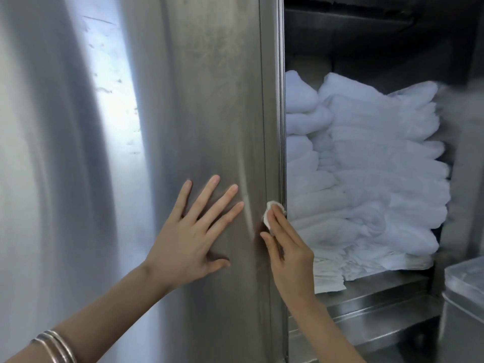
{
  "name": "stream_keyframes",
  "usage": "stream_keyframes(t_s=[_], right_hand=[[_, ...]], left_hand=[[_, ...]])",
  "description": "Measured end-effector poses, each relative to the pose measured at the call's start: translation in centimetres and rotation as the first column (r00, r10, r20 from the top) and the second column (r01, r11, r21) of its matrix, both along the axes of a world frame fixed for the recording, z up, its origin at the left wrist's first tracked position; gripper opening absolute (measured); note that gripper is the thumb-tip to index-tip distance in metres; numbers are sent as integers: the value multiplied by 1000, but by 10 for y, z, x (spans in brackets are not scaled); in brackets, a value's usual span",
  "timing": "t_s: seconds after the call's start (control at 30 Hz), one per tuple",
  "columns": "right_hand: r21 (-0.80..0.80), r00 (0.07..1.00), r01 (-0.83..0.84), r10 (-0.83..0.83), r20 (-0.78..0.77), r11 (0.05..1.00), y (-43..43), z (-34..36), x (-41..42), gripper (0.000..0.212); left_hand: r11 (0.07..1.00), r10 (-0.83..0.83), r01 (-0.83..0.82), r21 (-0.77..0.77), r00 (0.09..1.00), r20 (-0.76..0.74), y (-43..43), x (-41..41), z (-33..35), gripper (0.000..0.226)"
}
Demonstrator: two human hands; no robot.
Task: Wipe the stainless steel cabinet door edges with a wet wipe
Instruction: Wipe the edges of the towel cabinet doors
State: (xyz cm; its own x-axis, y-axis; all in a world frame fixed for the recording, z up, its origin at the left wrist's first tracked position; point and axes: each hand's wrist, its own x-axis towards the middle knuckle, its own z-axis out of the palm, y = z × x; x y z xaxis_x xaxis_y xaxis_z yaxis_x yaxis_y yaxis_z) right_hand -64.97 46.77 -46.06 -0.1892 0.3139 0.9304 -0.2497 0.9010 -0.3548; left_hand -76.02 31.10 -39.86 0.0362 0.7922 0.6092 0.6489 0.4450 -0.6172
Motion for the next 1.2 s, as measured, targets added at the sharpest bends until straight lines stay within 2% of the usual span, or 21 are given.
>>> stream_keyframes(t_s=[0.17, 0.33, 0.43, 0.53, 0.67, 0.77, 0.93, 1.2], right_hand=[[-21, 999, -39, 39, 2, 999, 13, 51, -9, 49], [62, 993, -33, 25, 119, 998, 22, 8, 5, 56], [93, 998, 6, -12, 64, 996, 23, 17, 0, 49], [105, 999, 41, -39, -19, 994, 24, 66, -10, 43], [200, 990, 135, -125, -60, 971, 39, 104, -2, 33], [282, 978, 206, -194, -73, 937, 52, 93, 23, 34], [340, 962, 273, -260, -86, 900, 73, 68, 71, 31], [336, 937, 326, -349, 9, 884, 105, 67, 126, 35]], left_hand=[[998, -66, 66, 8, 997, 27, 8, 5, 2, 119], [994, -107, 106, -31, 994, -33, -20, -11, 26, 124], [999, -36, 35, -30, 998, -53, -39, -22, 41, 112], [999, -11, 9, -47, 999, -50, -39, -24, 42, 102], [999, -34, 32, -40, 998, -55, -32, -22, 42, 108], [998, -57, 56, -27, 998, -37, -20, -15, 42, 117], [996, -88, 88, -12, 996, -32, 10, 0, 43, 118], [996, -93, 91, -24, 994, -59, 75, 31, 44, 115]])
